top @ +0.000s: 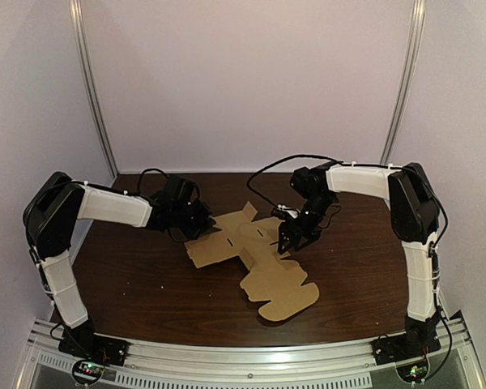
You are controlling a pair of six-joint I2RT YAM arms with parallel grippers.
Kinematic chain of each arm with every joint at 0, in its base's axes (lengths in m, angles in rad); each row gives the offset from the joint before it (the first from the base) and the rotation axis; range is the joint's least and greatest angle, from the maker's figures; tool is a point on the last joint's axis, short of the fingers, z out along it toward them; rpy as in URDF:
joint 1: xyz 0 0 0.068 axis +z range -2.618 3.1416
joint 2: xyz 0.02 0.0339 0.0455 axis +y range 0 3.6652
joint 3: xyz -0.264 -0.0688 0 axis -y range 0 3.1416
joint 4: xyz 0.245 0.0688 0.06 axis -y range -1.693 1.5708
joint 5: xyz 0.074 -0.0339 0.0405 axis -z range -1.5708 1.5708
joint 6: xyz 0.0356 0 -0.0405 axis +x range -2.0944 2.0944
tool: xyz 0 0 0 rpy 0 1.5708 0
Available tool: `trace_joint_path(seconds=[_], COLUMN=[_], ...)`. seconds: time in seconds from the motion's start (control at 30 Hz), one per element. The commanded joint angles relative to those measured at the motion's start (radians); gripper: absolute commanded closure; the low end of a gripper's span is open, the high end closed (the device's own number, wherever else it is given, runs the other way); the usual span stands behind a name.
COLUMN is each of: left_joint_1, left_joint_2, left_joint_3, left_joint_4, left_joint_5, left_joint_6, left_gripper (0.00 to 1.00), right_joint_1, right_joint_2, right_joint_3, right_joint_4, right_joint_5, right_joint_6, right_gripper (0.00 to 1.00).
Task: Fold the paper box
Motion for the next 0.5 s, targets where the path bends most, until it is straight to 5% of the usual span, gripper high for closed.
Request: trace_joint_path(seconds=[0.0,0.47], left_joint_1=[0.007,0.007], left_joint_2=[-0.051,-0.08], left_joint_3=[-0.027,-0.058], left_joint_4=[0.067,0.081], left_joint_5=[0.006,0.0], left_joint_6=[-0.021,-0.033], left_gripper=[1.0,1.0], right_joint_1=[-0.013,-0.043], right_joint_2=[0.052,0.126], right_joint_3=[0.049,0.054], right_joint_4=[0.005,0.042], right_joint_5=[-0.043,-0.35], right_joint_6=[0.009,0.026], right_gripper=[0.22,0.2])
